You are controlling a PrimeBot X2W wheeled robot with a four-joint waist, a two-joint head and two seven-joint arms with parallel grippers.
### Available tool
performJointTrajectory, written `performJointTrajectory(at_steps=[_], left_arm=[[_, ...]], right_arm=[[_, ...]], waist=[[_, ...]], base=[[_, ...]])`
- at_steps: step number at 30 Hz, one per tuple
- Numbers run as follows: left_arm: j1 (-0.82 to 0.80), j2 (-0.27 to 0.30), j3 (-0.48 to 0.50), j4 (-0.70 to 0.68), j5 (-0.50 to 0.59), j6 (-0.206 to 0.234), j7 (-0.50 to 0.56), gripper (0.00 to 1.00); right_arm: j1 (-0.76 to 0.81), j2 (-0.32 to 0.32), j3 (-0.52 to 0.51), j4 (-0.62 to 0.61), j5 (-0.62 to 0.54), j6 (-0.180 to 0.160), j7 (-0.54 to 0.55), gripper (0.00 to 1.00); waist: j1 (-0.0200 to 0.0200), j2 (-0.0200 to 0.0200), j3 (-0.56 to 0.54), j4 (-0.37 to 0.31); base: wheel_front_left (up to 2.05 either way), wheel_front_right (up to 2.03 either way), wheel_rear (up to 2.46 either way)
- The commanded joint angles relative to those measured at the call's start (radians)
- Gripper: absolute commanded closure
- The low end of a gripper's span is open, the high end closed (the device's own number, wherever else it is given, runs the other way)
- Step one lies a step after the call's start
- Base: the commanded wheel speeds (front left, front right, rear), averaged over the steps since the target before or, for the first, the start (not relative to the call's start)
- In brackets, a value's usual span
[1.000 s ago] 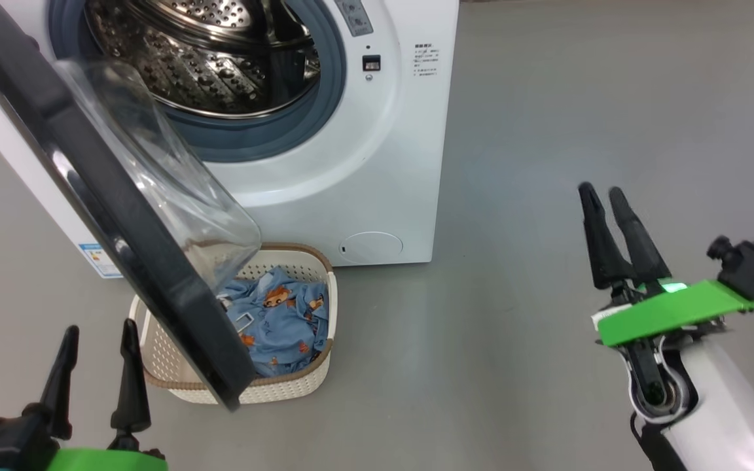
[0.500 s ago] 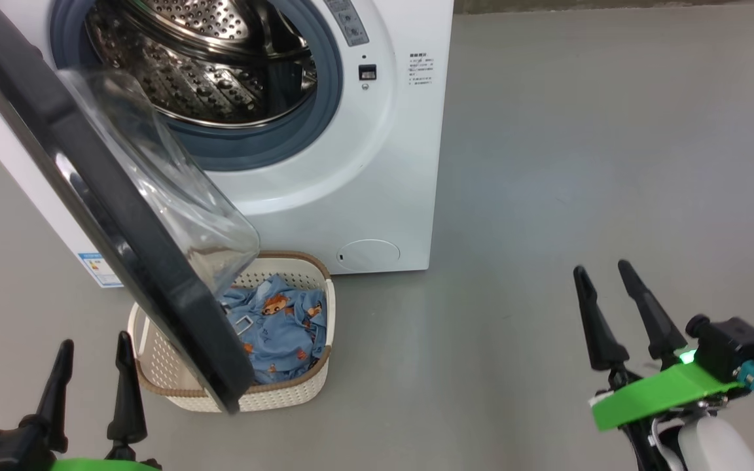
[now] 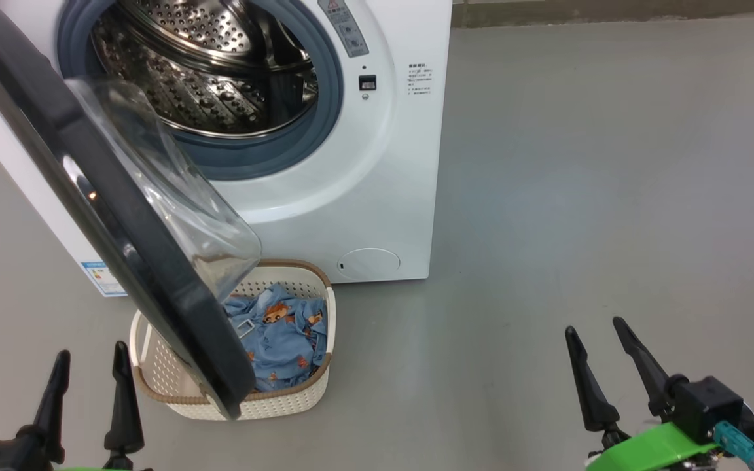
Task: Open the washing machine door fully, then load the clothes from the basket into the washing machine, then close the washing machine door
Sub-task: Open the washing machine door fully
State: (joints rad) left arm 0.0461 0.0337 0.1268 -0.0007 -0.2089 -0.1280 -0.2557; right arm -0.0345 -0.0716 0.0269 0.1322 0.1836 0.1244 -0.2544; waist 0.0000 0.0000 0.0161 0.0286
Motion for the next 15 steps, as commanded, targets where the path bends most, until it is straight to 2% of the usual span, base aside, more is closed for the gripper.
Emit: performJointTrajectory(at_steps=[1, 5, 15], left_arm=[[-0.006, 0.017, 0.029, -0.026, -0.002, 0.002, -0.006, 0.00], [0.006, 0.017, 0.020, -0.019, -0.004, 0.007, -0.006, 0.00], [0.021, 0.017, -0.003, 0.006, 0.010, 0.004, -0.006, 0.00]], right_arm=[[0.008, 0.005, 0.010, -0.037, -0.018, 0.006, -0.007, 0.00], [0.053, 0.018, -0.040, -0.066, -0.015, 0.006, -0.007, 0.00], [0.052, 0.021, -0.059, -0.071, -0.017, 0.006, -0.007, 0.00]], waist=[[0.0000, 0.0000, -0.004, 0.001], [0.0000, 0.0000, -0.007, 0.002], [0.0000, 0.0000, -0.006, 0.001]], base=[[0.00, 0.00, 0.00], [0.00, 0.00, 0.00], [0.00, 0.00, 0.00]])
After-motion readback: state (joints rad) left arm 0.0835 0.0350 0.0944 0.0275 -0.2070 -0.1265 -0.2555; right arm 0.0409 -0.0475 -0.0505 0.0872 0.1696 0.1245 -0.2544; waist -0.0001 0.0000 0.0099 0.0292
